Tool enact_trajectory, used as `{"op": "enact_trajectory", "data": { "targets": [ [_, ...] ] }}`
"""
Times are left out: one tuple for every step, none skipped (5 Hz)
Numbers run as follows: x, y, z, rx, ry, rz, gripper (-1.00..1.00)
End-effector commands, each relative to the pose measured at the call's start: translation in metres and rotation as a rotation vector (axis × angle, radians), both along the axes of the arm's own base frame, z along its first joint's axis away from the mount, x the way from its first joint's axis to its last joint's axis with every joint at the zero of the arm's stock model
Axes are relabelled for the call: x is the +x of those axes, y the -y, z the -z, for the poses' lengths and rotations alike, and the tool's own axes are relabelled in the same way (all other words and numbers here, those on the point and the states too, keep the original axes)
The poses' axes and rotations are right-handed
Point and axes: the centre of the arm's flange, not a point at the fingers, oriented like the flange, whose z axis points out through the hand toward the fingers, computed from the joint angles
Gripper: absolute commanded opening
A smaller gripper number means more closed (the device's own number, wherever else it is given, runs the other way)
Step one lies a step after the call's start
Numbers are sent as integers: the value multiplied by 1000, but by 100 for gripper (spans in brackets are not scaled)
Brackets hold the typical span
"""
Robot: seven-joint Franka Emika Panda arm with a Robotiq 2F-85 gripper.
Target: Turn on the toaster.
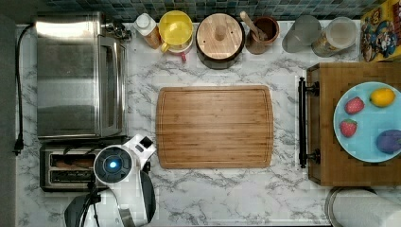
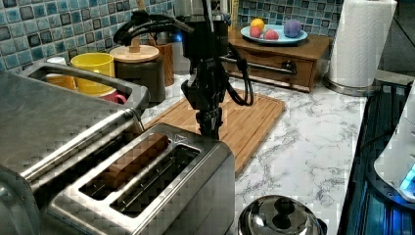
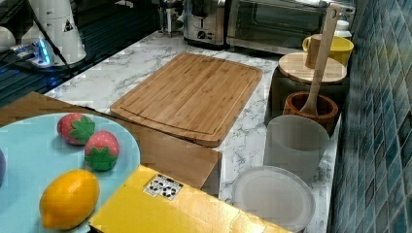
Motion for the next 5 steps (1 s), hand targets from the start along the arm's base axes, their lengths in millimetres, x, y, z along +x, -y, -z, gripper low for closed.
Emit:
{"op": "enact_trajectory", "data": {
  "targets": [
    [-5, 7, 68, -45, -119, 120, -100],
    [-24, 21, 154, -103, -269, 148, -100],
    [-36, 40, 156, -119, -275, 174, -100],
    [-36, 40, 156, -120, -275, 174, -100],
    [-36, 40, 156, -120, -275, 174, -100]
  ]
}}
